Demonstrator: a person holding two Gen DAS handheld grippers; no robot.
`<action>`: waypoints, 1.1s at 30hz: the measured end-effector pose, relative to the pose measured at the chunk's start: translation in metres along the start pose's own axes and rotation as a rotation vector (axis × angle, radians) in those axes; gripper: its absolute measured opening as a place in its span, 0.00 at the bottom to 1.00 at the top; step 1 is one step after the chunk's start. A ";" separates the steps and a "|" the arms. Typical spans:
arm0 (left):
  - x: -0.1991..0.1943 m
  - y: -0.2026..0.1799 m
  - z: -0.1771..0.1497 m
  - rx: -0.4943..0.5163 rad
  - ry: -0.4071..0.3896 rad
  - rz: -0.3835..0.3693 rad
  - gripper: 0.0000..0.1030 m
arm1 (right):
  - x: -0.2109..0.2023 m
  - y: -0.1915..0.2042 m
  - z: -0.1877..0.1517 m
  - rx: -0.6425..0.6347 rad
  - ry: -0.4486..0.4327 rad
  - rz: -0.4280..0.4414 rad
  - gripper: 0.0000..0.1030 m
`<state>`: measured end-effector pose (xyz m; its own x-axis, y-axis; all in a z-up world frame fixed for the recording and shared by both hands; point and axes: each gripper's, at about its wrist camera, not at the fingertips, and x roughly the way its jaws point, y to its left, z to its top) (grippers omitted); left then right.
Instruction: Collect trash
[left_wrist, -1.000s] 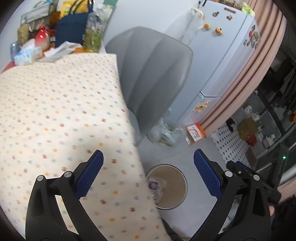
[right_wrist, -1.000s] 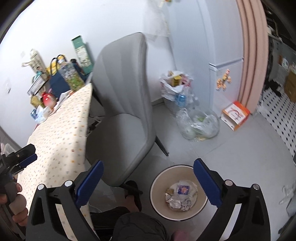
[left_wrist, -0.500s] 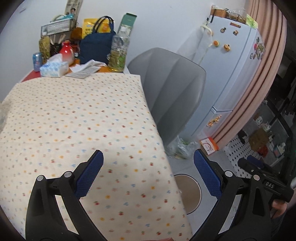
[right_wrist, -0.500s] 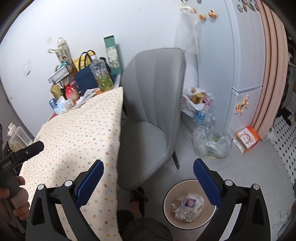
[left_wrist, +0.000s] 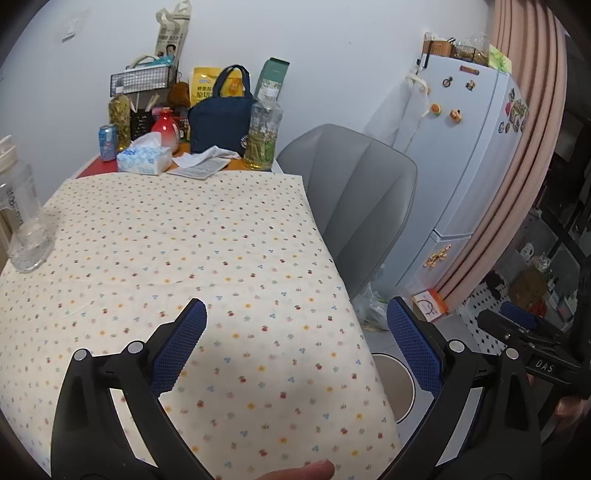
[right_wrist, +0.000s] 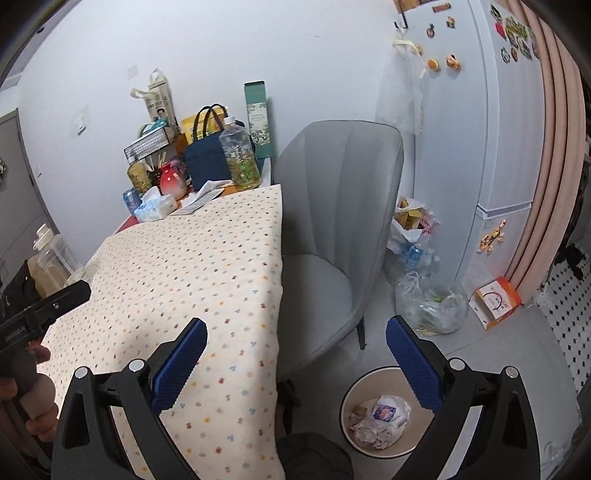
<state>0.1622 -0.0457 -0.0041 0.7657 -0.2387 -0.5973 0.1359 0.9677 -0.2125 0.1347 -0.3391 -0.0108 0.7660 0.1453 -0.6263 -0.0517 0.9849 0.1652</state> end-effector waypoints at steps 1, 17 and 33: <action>-0.004 0.001 -0.001 -0.001 -0.005 0.002 0.94 | -0.003 0.004 -0.001 -0.008 -0.001 -0.006 0.93; -0.076 0.021 -0.024 -0.021 -0.086 0.072 0.94 | -0.050 0.060 -0.015 -0.116 -0.049 0.049 0.92; -0.095 0.032 -0.037 -0.038 -0.102 0.106 0.94 | -0.065 0.069 -0.022 -0.112 -0.063 0.048 0.92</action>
<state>0.0703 0.0049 0.0172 0.8344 -0.1240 -0.5371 0.0284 0.9827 -0.1828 0.0677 -0.2789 0.0246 0.7995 0.1893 -0.5700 -0.1576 0.9819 0.1050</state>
